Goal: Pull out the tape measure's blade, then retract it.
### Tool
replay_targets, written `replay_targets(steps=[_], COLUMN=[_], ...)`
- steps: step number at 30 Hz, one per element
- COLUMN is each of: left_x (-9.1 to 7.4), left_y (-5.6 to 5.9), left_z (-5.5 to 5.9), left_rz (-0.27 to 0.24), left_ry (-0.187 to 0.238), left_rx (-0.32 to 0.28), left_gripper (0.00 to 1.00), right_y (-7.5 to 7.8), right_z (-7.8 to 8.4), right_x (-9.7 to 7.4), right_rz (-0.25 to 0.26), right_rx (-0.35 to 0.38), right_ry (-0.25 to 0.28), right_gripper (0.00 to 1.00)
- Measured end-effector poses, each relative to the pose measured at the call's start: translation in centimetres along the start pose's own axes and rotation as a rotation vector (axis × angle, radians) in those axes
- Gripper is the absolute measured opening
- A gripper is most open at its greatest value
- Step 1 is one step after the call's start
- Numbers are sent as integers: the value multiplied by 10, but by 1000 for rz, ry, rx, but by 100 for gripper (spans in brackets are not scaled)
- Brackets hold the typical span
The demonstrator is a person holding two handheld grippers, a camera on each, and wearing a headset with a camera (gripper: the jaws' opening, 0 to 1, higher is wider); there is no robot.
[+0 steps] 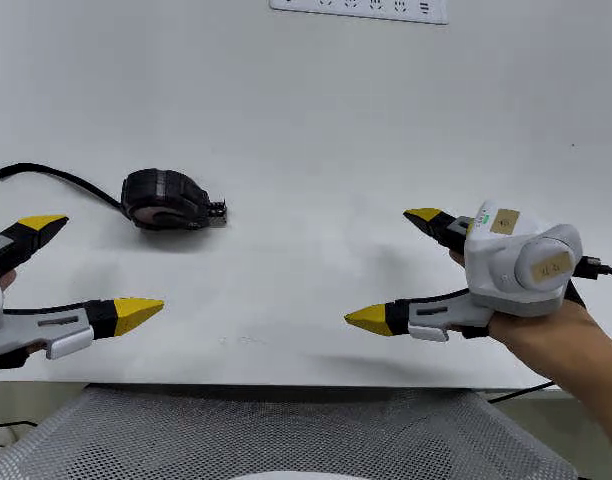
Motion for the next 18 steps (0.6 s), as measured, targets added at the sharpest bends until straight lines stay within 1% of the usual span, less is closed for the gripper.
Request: replay_targets(steps=[2, 3, 5, 7, 12, 18], left_x=[-1, -2, -3, -4, -5, -8], left_y=[0, 0, -1, 0, 1, 3], left_z=[1, 1, 2, 2, 3, 4], left_rz=[1, 11, 6, 13, 19, 28], left_ry=[-6, -9, -15, -15, -15, -20], left_rx=[10, 13, 31, 30, 22, 36], left_gripper=[89, 90, 90, 90, 91, 92], right_y=[-2, -3, -4, -4, -4, -3], right_z=[2, 3, 4, 5, 8, 12], right_x=[-2, -4, -6, -9, -15, -22], right_rz=[0, -1, 0, 1, 12, 25], right_rx=[4, 6, 8, 18, 24, 27], right_ry=[-3, -6, -7, 2, -7, -15], right_gripper=[92, 92, 92, 93, 94, 95])
Point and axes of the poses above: the centre of the closed fingertips' face, and the gripper's own axes: x roughly forward along the fingers, y roughly to its right, z roughly out of its underside, the point moved 6 cm from there along -x, roughly backward along the fingers, and after that the axes turned 13 degrees about -x, right-handed, at the moved point
